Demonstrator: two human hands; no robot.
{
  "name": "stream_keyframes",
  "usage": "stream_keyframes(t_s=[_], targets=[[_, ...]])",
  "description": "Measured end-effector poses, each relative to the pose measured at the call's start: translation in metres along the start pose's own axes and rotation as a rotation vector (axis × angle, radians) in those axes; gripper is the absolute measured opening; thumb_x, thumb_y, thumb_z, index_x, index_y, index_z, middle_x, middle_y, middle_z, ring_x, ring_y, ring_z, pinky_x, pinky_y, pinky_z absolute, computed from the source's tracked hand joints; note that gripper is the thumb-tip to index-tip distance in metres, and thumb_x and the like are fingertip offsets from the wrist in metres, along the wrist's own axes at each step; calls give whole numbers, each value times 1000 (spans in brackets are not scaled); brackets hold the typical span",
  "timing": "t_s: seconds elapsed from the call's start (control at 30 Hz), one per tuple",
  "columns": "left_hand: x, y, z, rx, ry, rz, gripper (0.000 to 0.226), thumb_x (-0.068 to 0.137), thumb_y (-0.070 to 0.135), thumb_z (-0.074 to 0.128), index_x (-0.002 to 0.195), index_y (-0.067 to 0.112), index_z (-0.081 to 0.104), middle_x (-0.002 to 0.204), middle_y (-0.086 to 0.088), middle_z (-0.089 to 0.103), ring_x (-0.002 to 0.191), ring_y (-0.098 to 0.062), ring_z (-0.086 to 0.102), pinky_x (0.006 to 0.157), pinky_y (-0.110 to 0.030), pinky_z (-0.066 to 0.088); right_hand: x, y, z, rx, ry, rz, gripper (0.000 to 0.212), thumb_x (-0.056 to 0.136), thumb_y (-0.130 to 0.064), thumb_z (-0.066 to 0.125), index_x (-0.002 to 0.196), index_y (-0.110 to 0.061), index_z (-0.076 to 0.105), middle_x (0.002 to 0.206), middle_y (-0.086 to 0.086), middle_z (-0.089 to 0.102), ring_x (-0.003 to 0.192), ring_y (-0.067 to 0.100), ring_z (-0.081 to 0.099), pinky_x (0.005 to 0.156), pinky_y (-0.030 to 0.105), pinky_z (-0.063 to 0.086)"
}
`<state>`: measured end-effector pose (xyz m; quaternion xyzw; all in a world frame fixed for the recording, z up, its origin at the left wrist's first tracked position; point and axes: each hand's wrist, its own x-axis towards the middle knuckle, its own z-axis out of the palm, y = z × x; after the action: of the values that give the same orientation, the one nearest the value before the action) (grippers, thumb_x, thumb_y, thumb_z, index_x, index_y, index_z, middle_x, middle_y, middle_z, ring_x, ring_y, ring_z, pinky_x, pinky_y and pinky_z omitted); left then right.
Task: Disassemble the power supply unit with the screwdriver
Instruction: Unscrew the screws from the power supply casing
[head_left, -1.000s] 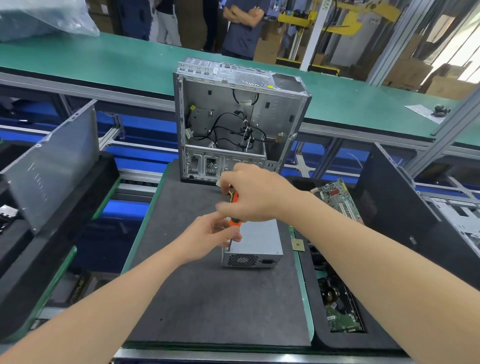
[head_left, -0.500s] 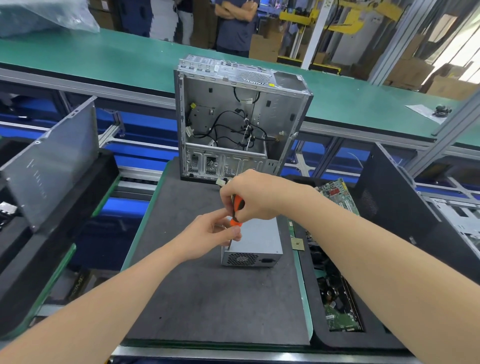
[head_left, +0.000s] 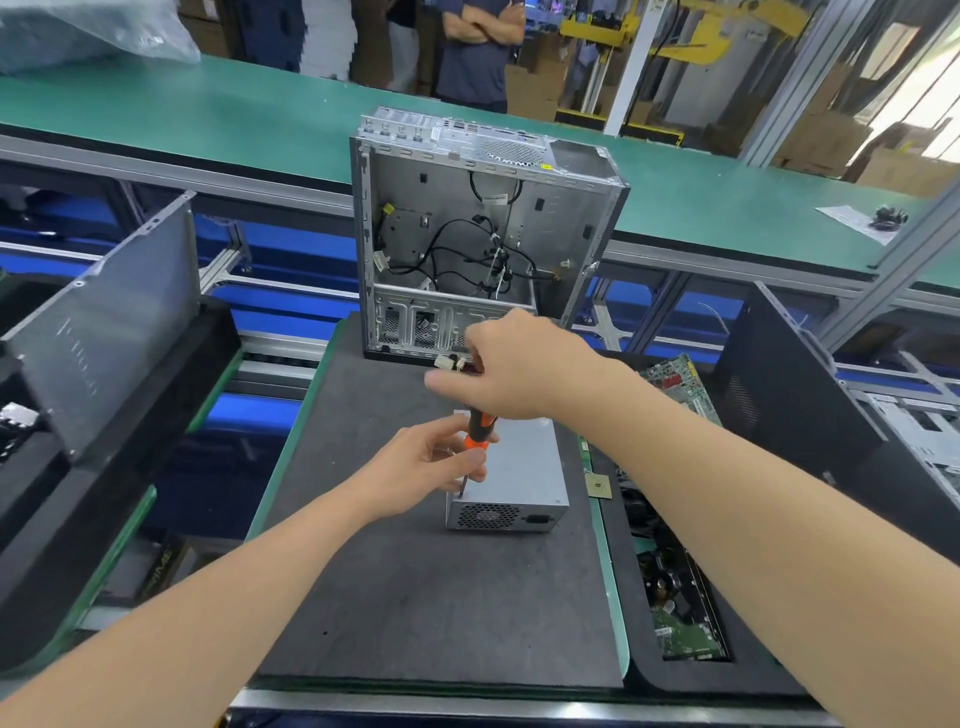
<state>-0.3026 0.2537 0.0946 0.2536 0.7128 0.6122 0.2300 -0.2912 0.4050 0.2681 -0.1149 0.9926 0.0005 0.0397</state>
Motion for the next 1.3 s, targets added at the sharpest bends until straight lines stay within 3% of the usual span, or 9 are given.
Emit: stream_keyframes(t_s=[0.1, 0.27, 0.43, 0.67, 0.87, 0.93, 1.03, 1.13, 1.3], targets=[[0, -2, -1, 24, -10, 10, 37, 95, 56, 66, 129, 41, 65, 104, 0, 77, 106, -16, 74, 91, -41, 63, 1, -12, 9, -12, -57, 190, 73, 95, -75, 32, 67, -13, 61, 41, -3, 60, 33, 16, 60, 46, 25, 44], [-2, -2, -1, -13, -12, 15, 43, 88, 68, 68, 126, 47, 65, 106, 1, 77, 107, -15, 74, 91, -39, 63, 4, -9, 15, 115, -204, 89, 38, 100, -39, 51, 77, -9, 60, 33, -10, 53, 30, 11, 59, 35, 16, 38], [-3, -1, -5, -21, -10, 17, 37, 96, 51, 69, 131, 41, 65, 106, -2, 77, 108, -16, 74, 91, -37, 63, 3, -2, 6, 83, -253, -171, 5, 86, -24, 65, 88, -20, 62, 72, -2, 71, 56, 9, 67, 47, 27, 50], [-3, 2, -5, -30, 12, -5, 20, 92, 50, 71, 109, 40, 72, 105, -2, 79, 106, -17, 75, 90, -41, 63, 5, -2, 3, 7, -312, -349, 15, 78, -8, 72, 83, -21, 72, 92, -1, 66, 95, 19, 60, 75, 38, 56], [-3, 1, -4, -27, 20, -7, 17, 91, 49, 71, 105, 39, 73, 104, -4, 79, 105, -17, 75, 91, -44, 63, 0, 2, 9, 51, -223, -323, 13, 83, -32, 69, 95, -29, 68, 93, -9, 53, 93, 11, 51, 79, 42, 55], [-2, 2, -4, -19, 8, 3, 22, 94, 50, 70, 114, 40, 72, 103, -4, 78, 106, -17, 75, 90, -42, 63, -2, 1, 10, 73, -66, -213, 30, 84, -56, 60, 96, -29, 63, 95, -8, 52, 93, 17, 55, 73, 39, 51], [-1, 4, -2, -12, -8, 8, 34, 95, 53, 68, 126, 37, 68, 102, -2, 77, 106, -17, 74, 91, -42, 63, -2, -6, 11, -70, 168, 37, 63, 86, -80, 36, 76, -21, 57, 74, -3, 55, 66, 24, 56, 55, 30, 34], [-1, 4, -2, -8, -4, 12, 33, 94, 53, 68, 125, 42, 68, 103, -2, 77, 106, -16, 74, 91, -41, 63, -3, -14, 17, -30, 39, 162, 69, 94, -74, 35, 64, -15, 55, 50, -1, 53, 48, 18, 53, 48, 26, 39], [-4, 3, -1, -26, 14, 14, 21, 95, 46, 70, 116, 50, 68, 105, -3, 78, 106, -16, 75, 92, -42, 62, -1, -9, 16, 136, -143, 34, 35, 96, -43, 56, 81, -11, 56, 60, -1, 64, 37, 17, 64, 46, 28, 51]])
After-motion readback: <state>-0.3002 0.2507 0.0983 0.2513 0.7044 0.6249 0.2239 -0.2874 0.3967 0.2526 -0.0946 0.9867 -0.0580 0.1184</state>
